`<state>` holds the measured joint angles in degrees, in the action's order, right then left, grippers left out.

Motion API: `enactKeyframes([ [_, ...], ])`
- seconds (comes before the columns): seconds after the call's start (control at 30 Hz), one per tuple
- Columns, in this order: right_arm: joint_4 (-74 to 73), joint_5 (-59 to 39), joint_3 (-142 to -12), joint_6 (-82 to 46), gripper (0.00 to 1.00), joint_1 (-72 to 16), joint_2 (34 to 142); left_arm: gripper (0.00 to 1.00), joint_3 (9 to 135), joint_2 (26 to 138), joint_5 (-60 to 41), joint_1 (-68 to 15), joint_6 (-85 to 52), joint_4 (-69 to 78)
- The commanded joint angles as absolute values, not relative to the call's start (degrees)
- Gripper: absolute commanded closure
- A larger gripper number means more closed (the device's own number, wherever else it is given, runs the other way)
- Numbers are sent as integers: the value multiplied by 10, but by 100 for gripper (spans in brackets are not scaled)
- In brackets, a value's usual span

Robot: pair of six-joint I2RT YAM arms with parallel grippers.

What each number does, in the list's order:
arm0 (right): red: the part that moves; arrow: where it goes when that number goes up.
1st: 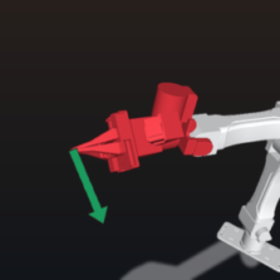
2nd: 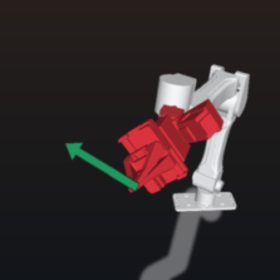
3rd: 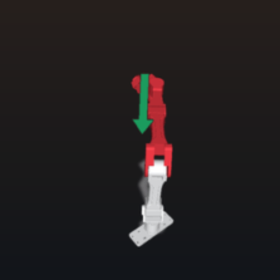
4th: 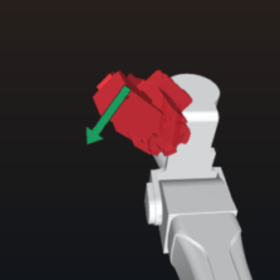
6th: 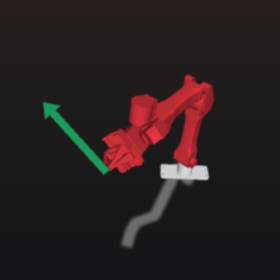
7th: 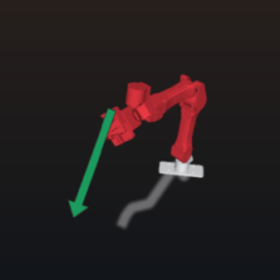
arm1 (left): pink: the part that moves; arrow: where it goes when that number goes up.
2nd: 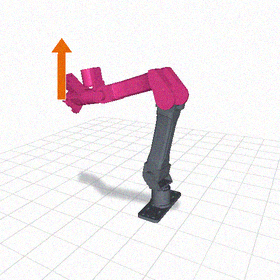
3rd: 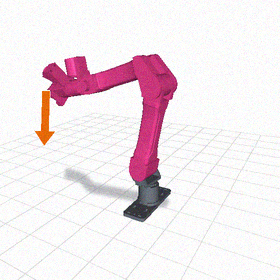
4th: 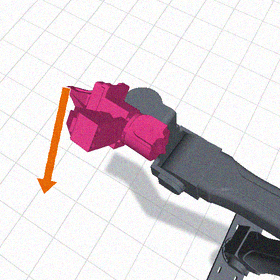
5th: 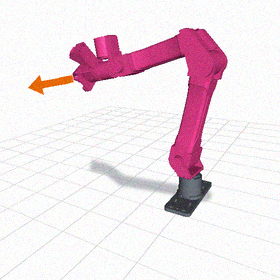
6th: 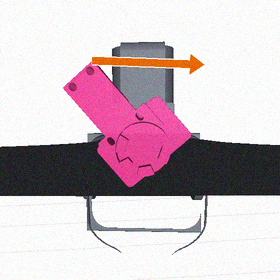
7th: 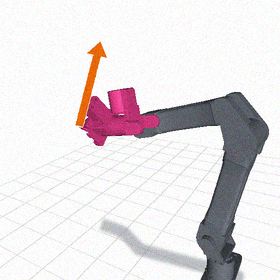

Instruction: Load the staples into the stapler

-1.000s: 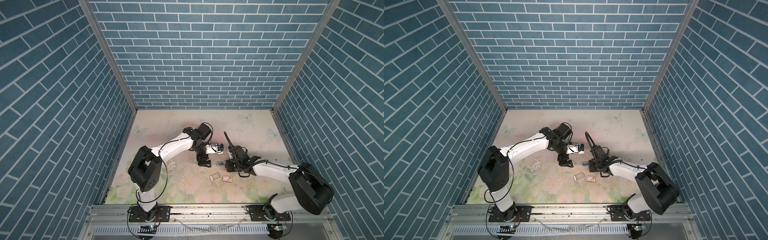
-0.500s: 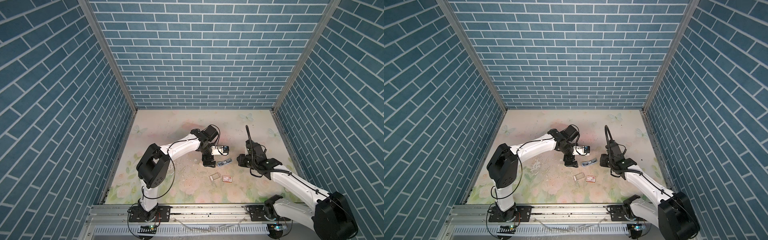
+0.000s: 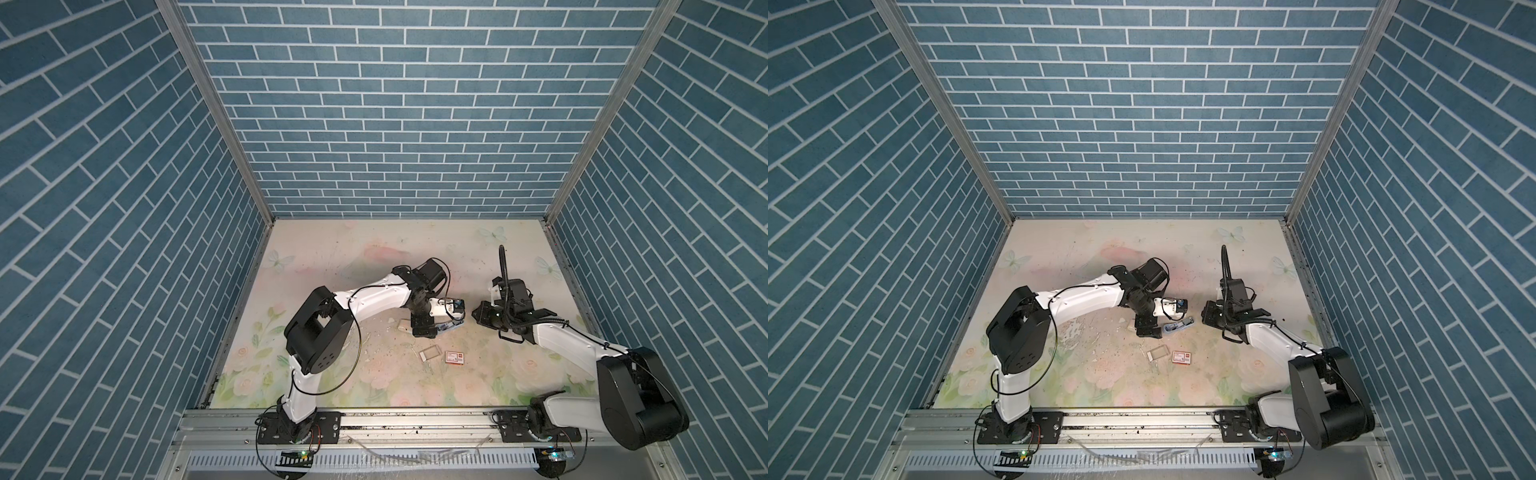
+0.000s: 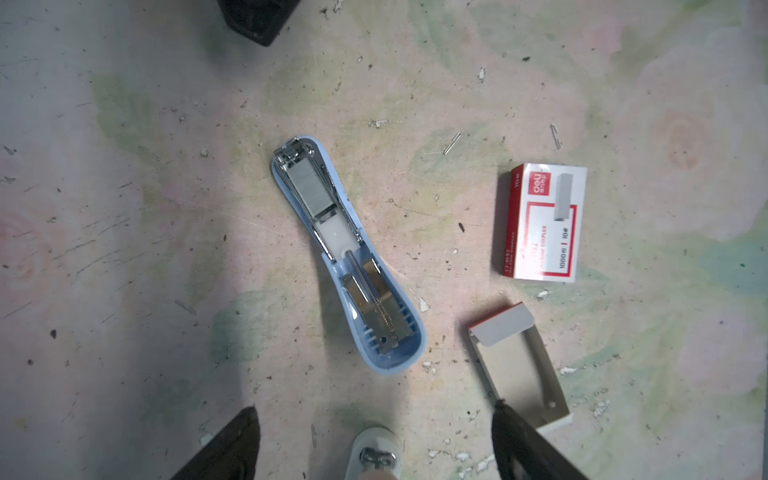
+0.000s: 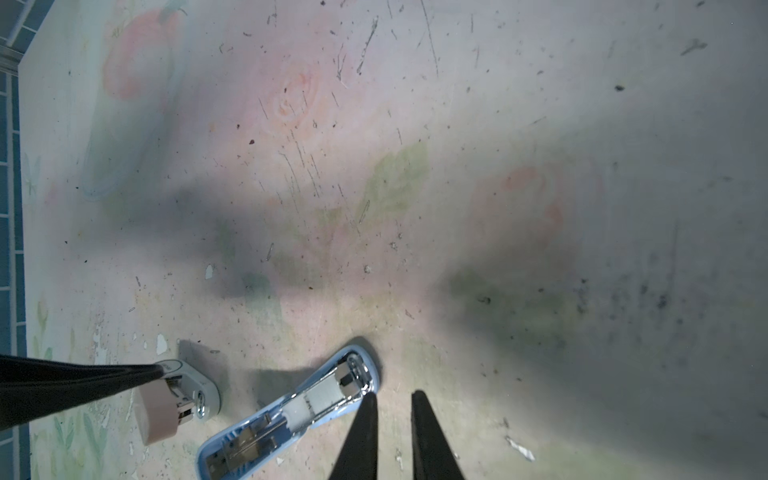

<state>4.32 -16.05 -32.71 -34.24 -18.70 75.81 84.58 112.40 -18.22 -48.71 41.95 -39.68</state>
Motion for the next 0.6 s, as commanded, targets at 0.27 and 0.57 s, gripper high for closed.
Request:
enactKeyframes([
  [0.27,-10,-220,-316,-343,83,-173,812,21,854,1150,-179,-504,399,-394],
  [0.57,-18,-230,-318,-342,84,-172,837,28,853,1162,-169,-505,390,-381],
])
